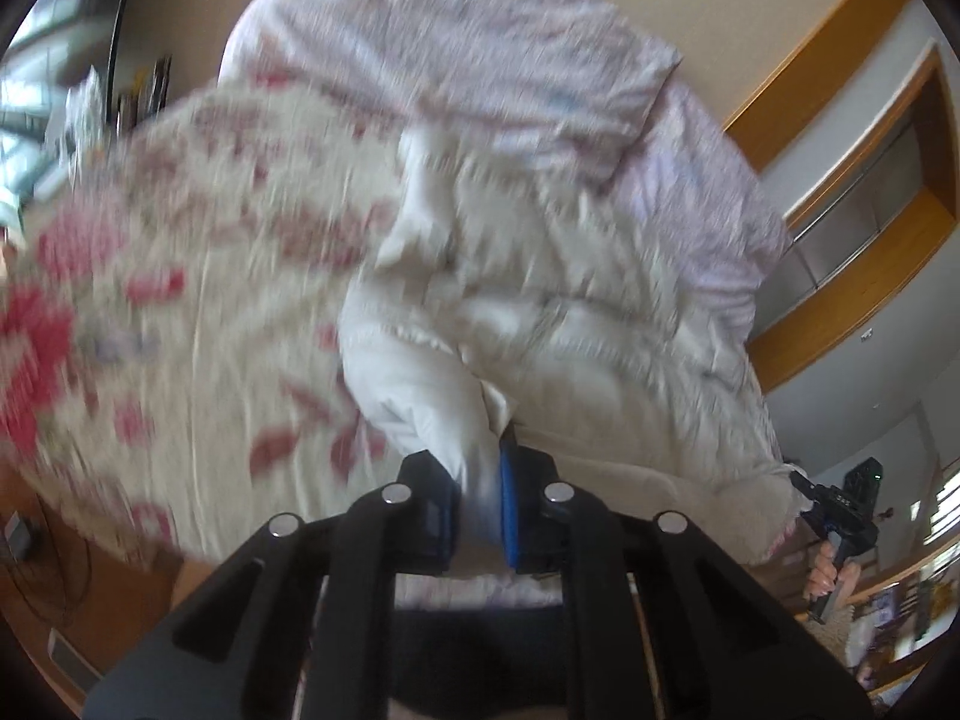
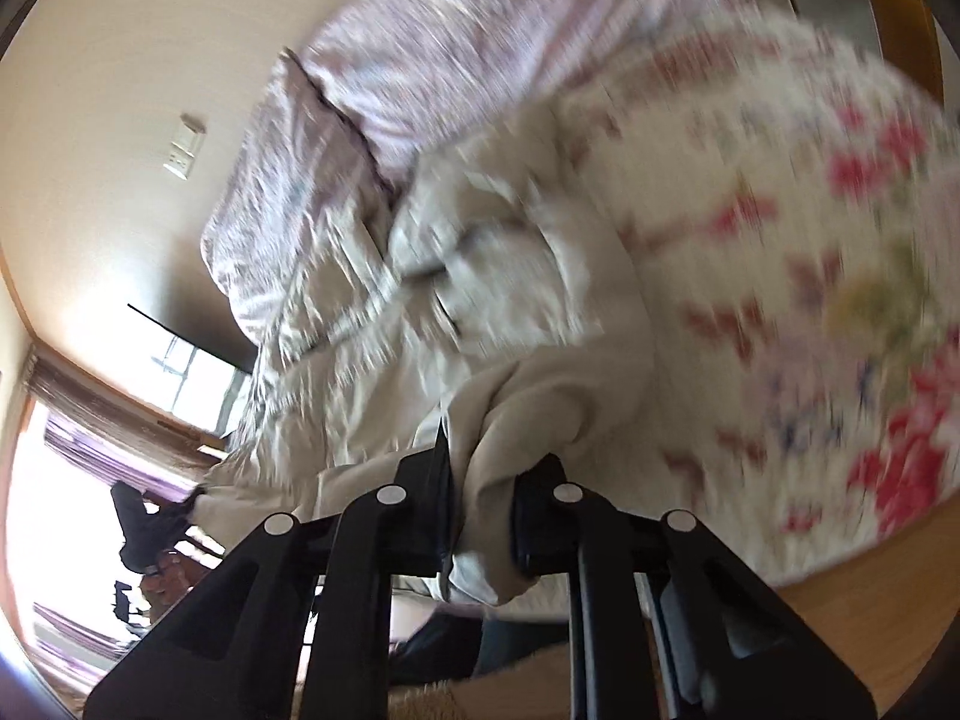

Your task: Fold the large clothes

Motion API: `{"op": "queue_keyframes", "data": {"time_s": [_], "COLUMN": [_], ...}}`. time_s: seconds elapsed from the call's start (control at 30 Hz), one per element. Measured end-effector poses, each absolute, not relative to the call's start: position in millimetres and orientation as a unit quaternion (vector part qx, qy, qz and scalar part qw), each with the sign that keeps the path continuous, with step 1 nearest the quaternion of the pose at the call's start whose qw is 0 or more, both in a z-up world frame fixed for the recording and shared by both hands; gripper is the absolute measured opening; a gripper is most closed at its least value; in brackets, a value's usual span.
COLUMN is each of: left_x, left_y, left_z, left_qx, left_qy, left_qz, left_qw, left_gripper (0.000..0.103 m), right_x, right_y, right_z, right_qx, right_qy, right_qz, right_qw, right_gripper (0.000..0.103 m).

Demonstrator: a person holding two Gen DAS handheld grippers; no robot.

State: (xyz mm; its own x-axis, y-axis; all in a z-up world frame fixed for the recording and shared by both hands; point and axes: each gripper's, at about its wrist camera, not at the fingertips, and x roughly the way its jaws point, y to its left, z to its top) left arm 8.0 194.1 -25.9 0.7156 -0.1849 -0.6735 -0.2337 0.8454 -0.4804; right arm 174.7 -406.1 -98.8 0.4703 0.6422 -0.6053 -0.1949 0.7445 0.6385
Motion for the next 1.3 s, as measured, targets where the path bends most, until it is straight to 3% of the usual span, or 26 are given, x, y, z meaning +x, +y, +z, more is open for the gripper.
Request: {"op": "queue_keyframes", "data": {"time_s": [0.43, 0.7, 0.97, 1.2, 1.3], "left_x": [128.8, 222.9, 304.2, 345.0, 347.0], "left_y": [204.9, 217.8, 228.4, 244.1, 245.4], "left_z": [49.4, 56.1, 25.6, -5.4, -6.8], "left_qx": [-0.209, -0.184, -0.178, -0.211, -0.22], "left_qy": [0.294, 0.295, 0.325, 0.343, 0.343], "left_qz": [0.077, 0.113, 0.14, 0.15, 0.139], "left_qw": [0.929, 0.931, 0.918, 0.903, 0.903], "left_gripper": [0.011, 0.011, 0.012, 0.025, 0.045], "right_x": [275.2, 357.7, 432.6, 470.5, 470.0], "right_y": [-358.5, -320.8, -289.6, -291.2, -293.8], "right_z": [-17.1, -11.9, -43.5, -59.6, -54.1], "right_qx": [0.184, 0.159, 0.167, 0.231, 0.245], "right_qy": [0.31, 0.312, 0.352, 0.36, 0.342], "right_qz": [0.176, 0.129, 0.079, 0.076, 0.086], "right_qw": [0.916, 0.928, 0.918, 0.901, 0.903], "right_gripper": [0.015, 0.015, 0.017, 0.042, 0.059]}}
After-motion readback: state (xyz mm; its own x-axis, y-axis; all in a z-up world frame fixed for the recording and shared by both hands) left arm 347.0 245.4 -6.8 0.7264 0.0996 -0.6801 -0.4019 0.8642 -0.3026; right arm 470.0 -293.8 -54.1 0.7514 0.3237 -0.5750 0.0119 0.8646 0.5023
